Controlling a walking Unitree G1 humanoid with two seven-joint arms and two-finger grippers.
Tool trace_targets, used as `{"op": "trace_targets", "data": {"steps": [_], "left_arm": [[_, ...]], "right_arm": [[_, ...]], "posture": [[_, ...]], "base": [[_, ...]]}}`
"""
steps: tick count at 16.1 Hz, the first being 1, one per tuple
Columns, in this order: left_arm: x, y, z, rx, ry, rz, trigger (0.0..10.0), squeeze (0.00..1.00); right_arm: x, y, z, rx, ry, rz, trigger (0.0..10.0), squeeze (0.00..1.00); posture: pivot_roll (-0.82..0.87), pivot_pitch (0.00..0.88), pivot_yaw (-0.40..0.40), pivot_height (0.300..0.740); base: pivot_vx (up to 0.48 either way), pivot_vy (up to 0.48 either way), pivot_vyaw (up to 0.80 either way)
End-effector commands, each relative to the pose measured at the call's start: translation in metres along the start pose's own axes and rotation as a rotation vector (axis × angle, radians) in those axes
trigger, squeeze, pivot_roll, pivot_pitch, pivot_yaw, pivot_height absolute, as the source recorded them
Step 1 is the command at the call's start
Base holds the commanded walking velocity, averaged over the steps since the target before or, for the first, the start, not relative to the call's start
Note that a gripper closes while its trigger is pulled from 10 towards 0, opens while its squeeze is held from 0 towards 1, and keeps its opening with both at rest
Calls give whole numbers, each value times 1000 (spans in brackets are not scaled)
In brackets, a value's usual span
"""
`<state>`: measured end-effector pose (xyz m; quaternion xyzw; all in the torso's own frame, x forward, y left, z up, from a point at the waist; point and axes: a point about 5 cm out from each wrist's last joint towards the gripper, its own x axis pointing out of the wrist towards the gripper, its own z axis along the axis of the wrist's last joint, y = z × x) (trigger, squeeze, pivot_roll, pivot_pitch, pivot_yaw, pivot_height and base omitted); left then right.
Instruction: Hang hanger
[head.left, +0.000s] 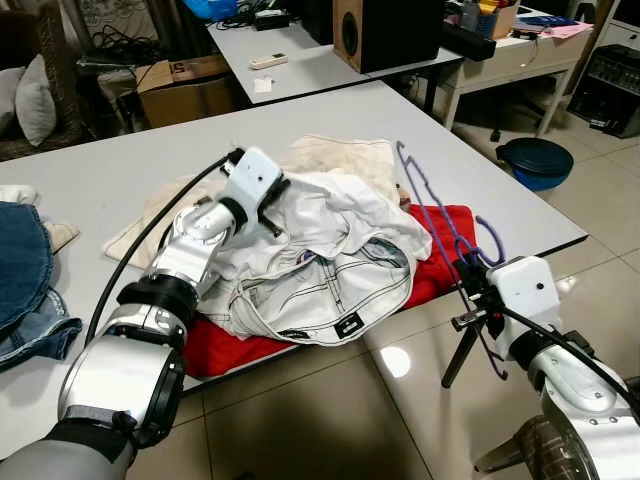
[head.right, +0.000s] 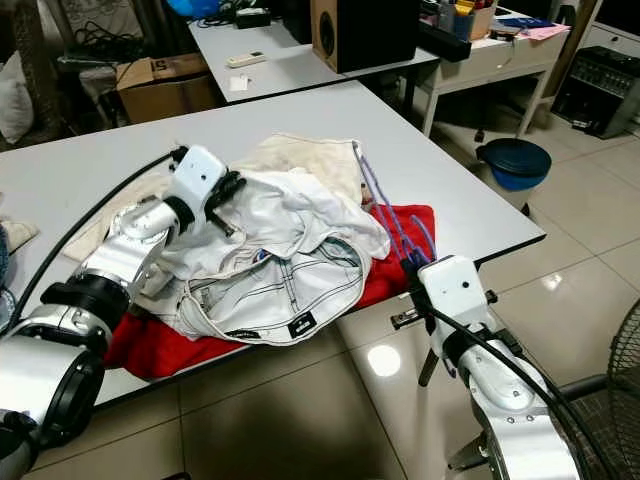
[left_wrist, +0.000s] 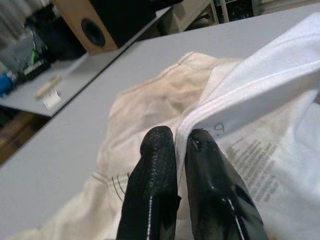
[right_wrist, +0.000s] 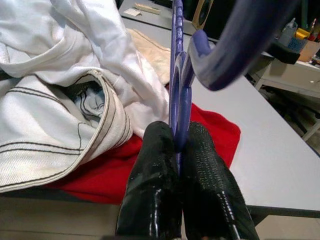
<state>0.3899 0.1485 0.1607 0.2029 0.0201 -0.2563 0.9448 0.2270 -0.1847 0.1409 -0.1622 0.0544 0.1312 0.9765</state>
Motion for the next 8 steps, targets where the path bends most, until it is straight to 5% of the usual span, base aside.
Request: {"op": "trace_targets", "data": {"steps": [1, 8], "left_arm": [[-2, 10, 6, -51, -25, 18, 10000, 1000], [-24, 16, 4, -155, 17, -229, 10000, 1000]], "right_arm": [[1, 2, 1, 2, -15, 4, 10000, 0], [-1, 5, -1, 9, -12, -3, 10000, 0]], "posture": [[-187, 0, 105, 740], [-174, 0, 118, 740]], "base": [[0, 0, 0], [0, 0, 0]]}}
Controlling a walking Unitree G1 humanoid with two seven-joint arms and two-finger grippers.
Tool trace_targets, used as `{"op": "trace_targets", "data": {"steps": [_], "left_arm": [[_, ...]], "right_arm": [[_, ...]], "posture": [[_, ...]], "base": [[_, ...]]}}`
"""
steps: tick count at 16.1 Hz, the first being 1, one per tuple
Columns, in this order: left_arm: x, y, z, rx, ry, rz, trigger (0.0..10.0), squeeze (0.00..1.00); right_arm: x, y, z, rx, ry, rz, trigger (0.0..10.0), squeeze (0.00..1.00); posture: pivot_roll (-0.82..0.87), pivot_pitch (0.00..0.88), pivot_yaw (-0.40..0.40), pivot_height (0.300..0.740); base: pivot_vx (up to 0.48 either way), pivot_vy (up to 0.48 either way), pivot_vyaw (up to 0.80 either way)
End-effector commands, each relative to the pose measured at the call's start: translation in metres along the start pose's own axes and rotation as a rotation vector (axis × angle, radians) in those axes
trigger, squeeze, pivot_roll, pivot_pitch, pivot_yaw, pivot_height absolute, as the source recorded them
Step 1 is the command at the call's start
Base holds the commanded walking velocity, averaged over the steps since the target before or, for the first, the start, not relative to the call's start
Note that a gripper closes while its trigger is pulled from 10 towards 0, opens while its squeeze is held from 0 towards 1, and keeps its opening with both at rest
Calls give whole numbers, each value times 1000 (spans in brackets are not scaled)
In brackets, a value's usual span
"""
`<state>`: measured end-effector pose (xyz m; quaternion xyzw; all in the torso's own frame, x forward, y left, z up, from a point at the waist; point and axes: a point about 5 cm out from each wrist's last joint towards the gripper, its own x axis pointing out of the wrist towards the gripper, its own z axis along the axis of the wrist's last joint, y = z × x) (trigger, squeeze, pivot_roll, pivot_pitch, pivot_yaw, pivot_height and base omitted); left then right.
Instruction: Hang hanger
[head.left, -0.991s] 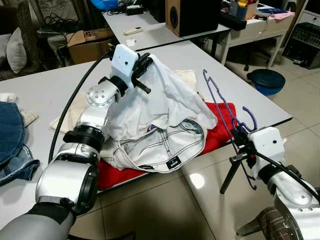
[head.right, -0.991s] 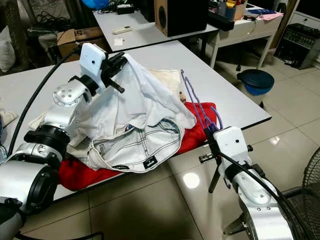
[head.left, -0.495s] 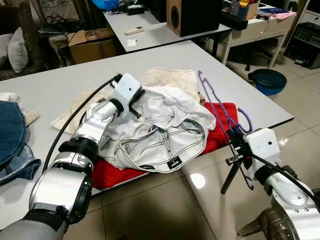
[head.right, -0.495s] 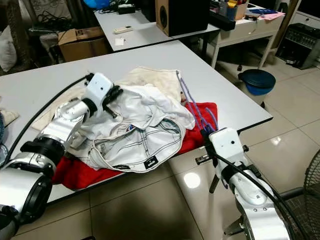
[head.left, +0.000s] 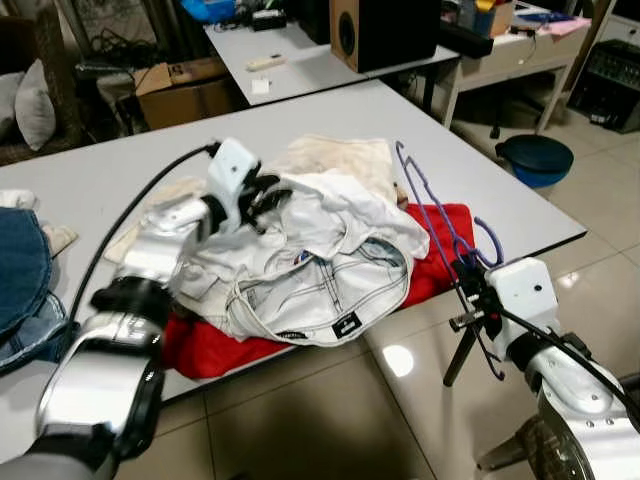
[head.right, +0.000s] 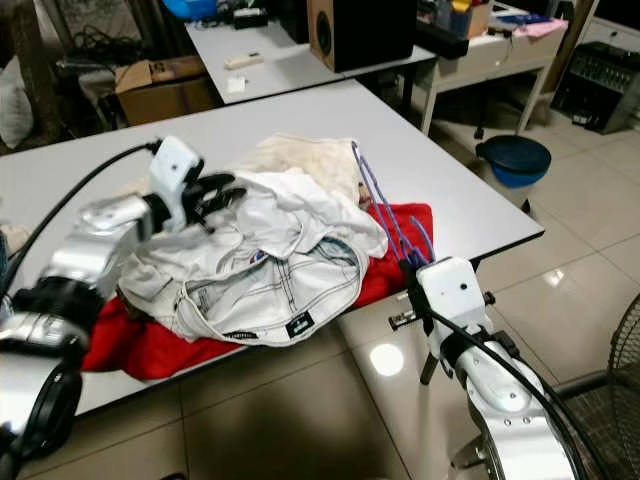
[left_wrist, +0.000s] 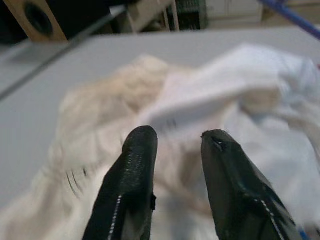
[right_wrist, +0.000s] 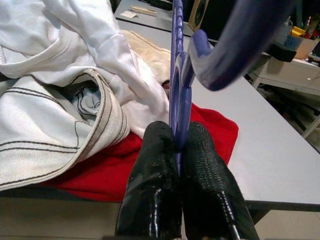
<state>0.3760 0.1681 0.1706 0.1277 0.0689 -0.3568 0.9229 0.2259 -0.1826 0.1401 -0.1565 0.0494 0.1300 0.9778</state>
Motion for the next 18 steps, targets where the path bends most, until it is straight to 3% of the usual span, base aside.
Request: {"op": "trace_targets", "data": {"steps": [1, 3, 6, 9, 11, 14, 18], "left_arm": [[-4, 2, 1, -2, 20, -15, 10000, 1000], [-17, -9, -17, 5, 169, -131, 10000, 1000], [-22, -20, -33, -19, 267, -147, 10000, 1000], [-21, -16, -41, -12, 323, 19, 10000, 1000], [-19, -15, -38, -21, 287, 88, 10000, 1000], [-13, -6, -31, -47, 225, 293, 10000, 1000], [-24, 11, -21, -1, 190, 446, 10000, 1000]], "right_arm": [[0, 2, -1, -1, -1, 0, 10000, 0], [0, 4, -2, 3, -2, 1, 10000, 0], [0, 5, -2, 8, -2, 2, 10000, 0], [1, 6, -2, 11, -3, 2, 10000, 0], [0, 6, -2, 10, -3, 3, 10000, 0], [1, 5, -2, 11, -3, 0, 10000, 0], [-2, 4, -2, 13, 1, -11, 10000, 0]], "posture": [[-174, 0, 118, 740], [-165, 0, 121, 740], [-158, 0, 121, 740], [-155, 0, 120, 740], [-154, 0, 118, 740], [-159, 0, 120, 740], [-162, 0, 127, 740]], "base": [[0, 0, 0], [0, 0, 0], [0, 0, 0], [0, 0, 0], [0, 0, 0], [0, 0, 0], [0, 0, 0]]}}
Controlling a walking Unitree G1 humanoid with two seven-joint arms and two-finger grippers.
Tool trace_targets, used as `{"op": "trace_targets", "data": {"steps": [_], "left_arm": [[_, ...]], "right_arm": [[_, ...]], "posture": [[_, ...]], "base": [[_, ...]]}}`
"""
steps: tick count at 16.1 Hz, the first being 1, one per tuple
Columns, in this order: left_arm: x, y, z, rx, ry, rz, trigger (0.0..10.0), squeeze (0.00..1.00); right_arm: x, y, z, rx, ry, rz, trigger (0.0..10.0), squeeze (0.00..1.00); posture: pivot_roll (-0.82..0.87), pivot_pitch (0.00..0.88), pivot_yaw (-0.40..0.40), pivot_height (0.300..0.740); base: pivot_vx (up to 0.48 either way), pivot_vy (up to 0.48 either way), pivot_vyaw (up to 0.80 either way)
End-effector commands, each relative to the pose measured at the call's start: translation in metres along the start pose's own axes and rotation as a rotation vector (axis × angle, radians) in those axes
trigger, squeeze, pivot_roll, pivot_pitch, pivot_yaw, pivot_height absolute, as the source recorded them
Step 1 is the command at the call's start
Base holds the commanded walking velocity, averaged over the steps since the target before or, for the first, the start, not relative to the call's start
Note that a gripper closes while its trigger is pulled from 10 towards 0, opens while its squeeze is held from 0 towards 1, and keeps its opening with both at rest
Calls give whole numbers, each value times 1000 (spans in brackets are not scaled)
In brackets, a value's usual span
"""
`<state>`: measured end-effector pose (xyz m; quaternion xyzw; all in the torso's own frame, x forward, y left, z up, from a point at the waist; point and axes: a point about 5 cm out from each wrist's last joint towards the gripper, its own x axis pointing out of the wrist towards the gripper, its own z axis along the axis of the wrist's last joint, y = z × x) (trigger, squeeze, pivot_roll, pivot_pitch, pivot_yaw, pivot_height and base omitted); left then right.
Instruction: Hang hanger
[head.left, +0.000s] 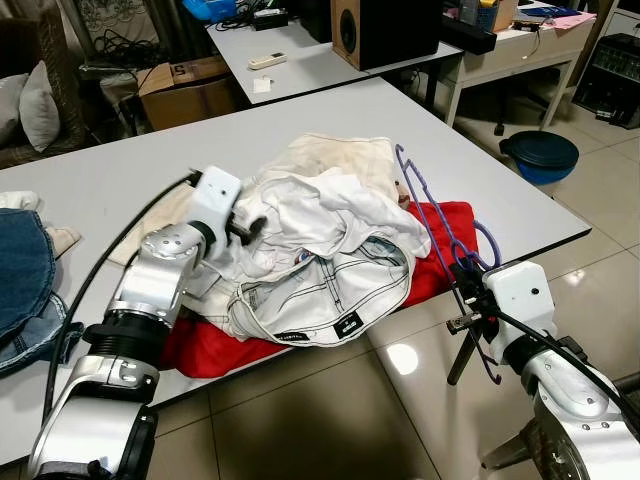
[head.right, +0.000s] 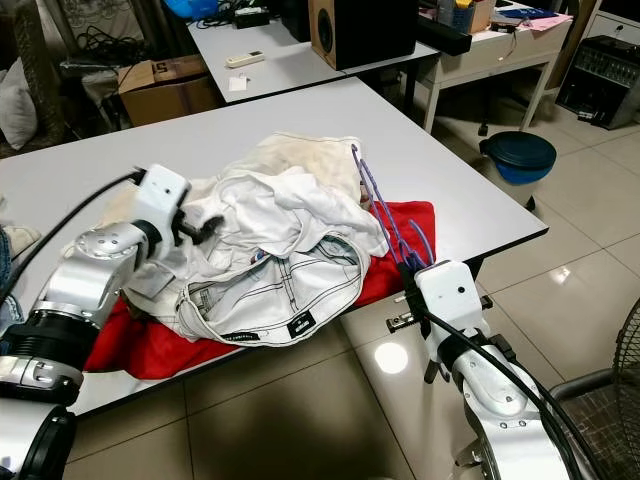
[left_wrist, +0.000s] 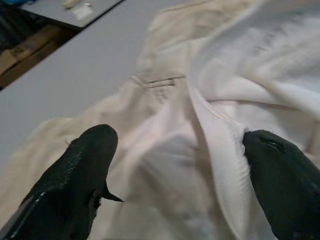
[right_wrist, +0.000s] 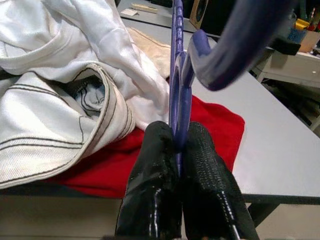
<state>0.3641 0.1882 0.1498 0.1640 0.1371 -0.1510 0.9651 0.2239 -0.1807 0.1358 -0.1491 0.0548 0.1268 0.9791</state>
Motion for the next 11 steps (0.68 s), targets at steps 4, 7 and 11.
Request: {"op": "trace_targets", "data": {"steps": [4, 7, 11], "left_arm": [[-8, -9, 11, -15, -72, -39, 10000, 1000], [-5, -26, 8, -5, -66, -80, 10000, 796], [-1, -25, -4, 28, -15, -23, 10000, 35]], "right_arm": [[1, 1, 1, 2, -10, -8, 10000, 0], [4, 1, 2, 2, -15, -3, 10000, 0], [5, 1, 3, 2, -19, -2, 10000, 0]], "posture": [[-153, 0, 122, 740], [-148, 0, 116, 740], [-147, 0, 116, 740]], "base": [[0, 0, 0], [0, 0, 0], [0, 0, 0]]}}
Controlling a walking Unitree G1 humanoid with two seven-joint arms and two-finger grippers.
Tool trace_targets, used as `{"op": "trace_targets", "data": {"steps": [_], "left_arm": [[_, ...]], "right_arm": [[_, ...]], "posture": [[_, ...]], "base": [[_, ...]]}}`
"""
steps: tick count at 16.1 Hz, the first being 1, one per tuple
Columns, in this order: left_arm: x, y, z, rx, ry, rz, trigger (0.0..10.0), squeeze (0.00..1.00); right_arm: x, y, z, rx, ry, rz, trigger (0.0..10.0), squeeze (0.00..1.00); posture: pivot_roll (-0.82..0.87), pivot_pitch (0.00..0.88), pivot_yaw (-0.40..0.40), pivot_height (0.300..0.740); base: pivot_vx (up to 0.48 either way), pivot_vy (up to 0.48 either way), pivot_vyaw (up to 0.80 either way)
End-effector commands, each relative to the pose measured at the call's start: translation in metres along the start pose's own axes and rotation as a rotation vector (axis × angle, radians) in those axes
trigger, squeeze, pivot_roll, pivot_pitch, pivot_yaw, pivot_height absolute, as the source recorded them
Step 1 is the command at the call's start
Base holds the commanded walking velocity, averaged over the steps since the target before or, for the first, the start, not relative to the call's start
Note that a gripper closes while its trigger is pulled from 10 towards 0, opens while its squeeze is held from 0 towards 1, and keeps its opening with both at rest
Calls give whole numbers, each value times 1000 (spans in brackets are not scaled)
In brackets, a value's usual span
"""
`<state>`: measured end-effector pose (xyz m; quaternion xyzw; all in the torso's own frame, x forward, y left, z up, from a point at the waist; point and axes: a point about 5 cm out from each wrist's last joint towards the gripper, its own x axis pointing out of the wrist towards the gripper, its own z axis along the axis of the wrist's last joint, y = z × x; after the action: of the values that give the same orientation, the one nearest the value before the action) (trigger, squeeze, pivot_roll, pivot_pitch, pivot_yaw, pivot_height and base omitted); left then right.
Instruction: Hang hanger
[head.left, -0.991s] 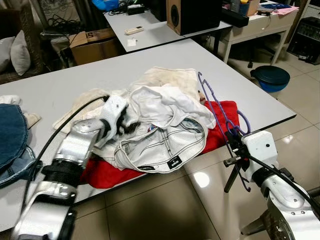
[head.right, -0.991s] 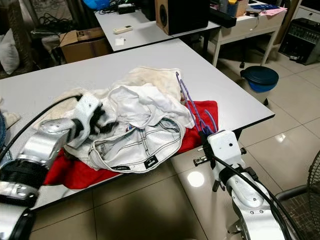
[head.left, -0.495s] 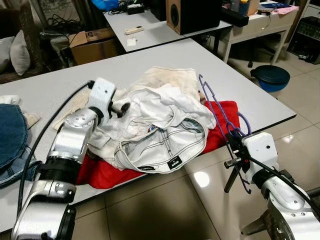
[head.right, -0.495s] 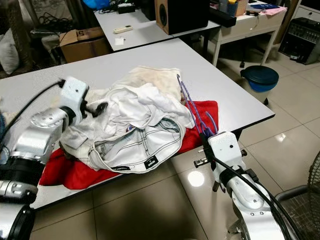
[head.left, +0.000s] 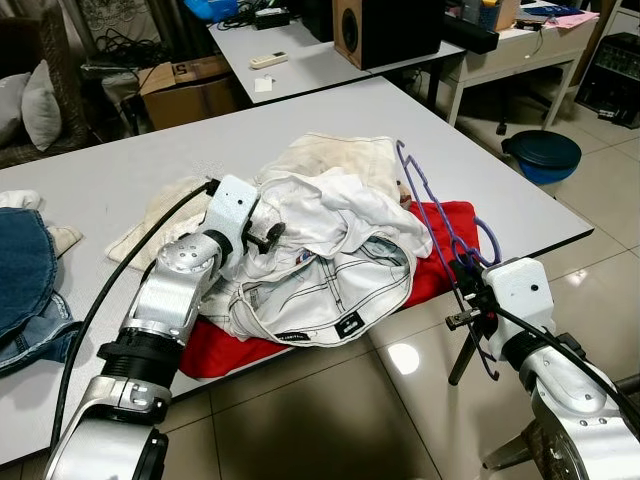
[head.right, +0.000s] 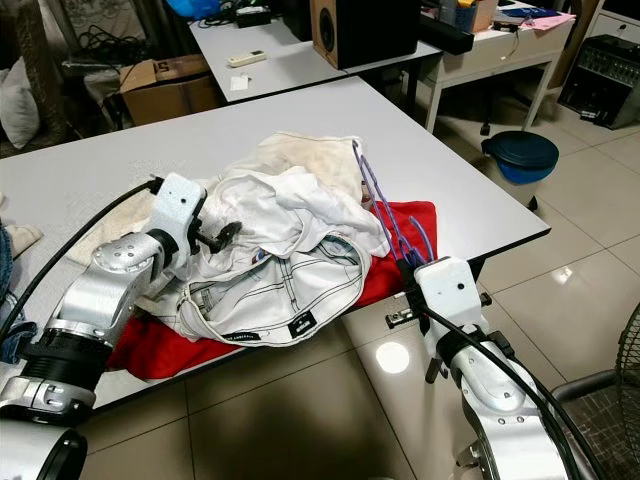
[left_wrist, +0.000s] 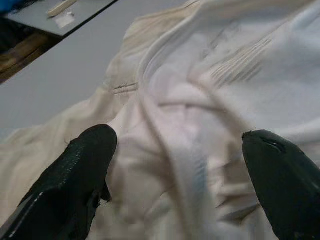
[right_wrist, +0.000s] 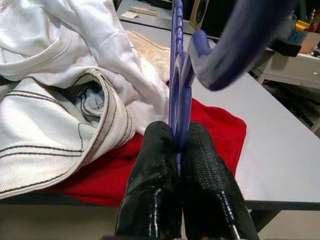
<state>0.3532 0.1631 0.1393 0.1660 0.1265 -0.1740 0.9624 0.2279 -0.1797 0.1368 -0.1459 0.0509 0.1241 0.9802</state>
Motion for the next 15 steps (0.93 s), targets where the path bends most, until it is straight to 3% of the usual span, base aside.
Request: {"op": "trace_targets", "data": {"steps": [1, 2, 3, 6, 15], "left_arm": [[0, 5, -3, 18, 15, 32, 10000, 4], [2, 5, -9, -11, 17, 36, 10000, 0], [4, -1, -12, -93, -16, -3, 0, 0], [6, -7, -11, -136, -43, -38, 0, 0], [11, -1, -12, -127, -79, 29, 0, 0]], "right_arm": [[2, 2, 2, -3, -11, 5, 10000, 0], [2, 2, 2, -3, -12, 5, 10000, 0], [2, 2, 2, -2, -13, 4, 10000, 0], [2, 1, 2, -1, -13, 0, 10000, 0], [1, -1, 2, -14, -12, -10, 10000, 0]], "posture": [[-146, 0, 114, 740], [-148, 0, 114, 740], [-149, 0, 115, 740], [-150, 0, 117, 740], [-167, 0, 121, 740]], "base": [[0, 0, 0], [0, 0, 0], [0, 0, 0], [0, 0, 0], [0, 0, 0]]}}
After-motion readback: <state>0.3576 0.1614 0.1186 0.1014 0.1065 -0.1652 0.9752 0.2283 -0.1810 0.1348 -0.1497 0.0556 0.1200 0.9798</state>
